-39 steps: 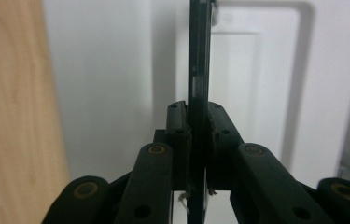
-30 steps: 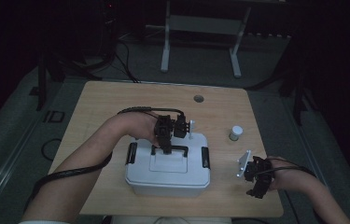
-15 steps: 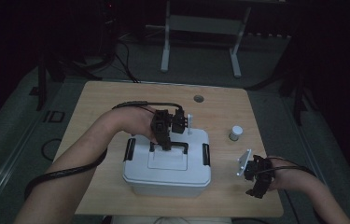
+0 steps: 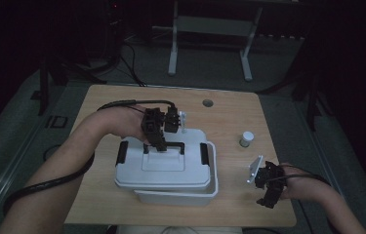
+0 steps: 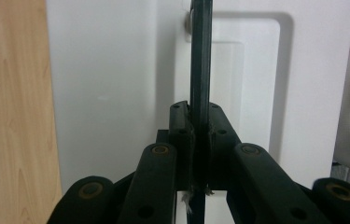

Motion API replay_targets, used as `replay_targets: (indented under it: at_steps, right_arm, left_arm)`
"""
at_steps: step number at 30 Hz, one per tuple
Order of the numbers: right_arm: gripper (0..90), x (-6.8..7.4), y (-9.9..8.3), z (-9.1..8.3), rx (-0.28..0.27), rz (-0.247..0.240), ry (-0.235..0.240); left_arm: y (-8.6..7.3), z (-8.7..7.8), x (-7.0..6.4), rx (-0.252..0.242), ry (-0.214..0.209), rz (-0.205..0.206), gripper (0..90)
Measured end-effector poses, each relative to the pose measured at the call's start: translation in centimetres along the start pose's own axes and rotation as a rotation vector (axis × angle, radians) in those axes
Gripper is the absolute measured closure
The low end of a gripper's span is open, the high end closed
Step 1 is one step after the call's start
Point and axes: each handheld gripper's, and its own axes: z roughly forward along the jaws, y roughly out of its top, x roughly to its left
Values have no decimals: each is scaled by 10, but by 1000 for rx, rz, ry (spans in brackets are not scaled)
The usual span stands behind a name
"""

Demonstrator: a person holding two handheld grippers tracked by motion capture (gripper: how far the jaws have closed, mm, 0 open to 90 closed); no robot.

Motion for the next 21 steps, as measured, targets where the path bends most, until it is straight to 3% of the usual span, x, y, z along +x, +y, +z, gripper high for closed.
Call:
replay_targets:
  at_steps: [21]
  right_arm:
    - [108, 0, 5, -1, 5, -12, 1]
  left_arm:
    - [-74, -16, -4, -7, 33, -131, 839]
